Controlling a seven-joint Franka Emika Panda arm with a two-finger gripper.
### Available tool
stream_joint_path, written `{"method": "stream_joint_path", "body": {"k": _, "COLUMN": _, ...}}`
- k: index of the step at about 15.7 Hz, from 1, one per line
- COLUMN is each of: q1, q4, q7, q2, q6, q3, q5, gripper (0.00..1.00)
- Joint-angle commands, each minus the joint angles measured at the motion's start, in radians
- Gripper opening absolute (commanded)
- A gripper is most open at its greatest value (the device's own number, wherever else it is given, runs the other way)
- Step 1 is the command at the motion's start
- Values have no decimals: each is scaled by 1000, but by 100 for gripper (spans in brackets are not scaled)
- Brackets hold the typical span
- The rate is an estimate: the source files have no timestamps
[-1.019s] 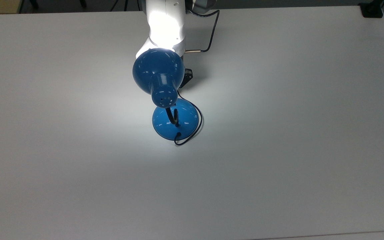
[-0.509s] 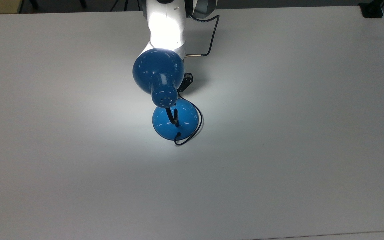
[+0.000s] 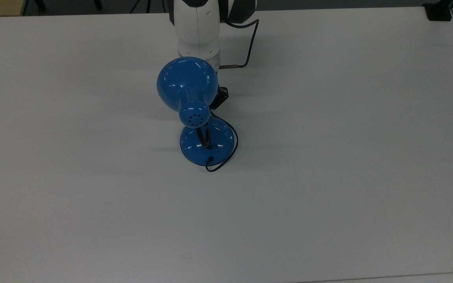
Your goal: Turn off the lamp
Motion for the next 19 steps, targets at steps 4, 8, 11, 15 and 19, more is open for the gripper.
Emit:
{"method": "stream_joint_path", "body": {"k": 4, "q1": 20, "q4": 10, "q7": 5, "q2": -53, "q6": -160, "q3": -5, "q5": -11, "gripper": 0}}
{"method": "stream_joint_path", "body": {"k": 8, "q1": 24, "q4": 76, "q7": 12, "q2": -148, "q6": -446, "q3": -3, "q5": -11, "gripper": 0}}
{"method": "stream_joint_path", "body": {"k": 11, "q1": 22, "q4": 151, "q7": 12, "q2": -189, "q6": -623, "q3": -3, "q5": -11, "gripper": 0}}
{"method": "stream_joint_path", "body": {"k": 15, "q1": 20, "q4": 271, "q7": 52, "q2": -205, "q6": -751, "q3": -5, "q5": -11, "gripper": 0}}
{"method": "stream_joint_path", "body": {"k": 19, "q1": 10, "q4": 412, "q7": 77, "q2": -192, "q6": -804, "q3": -9, "q5": -9, "gripper": 21}}
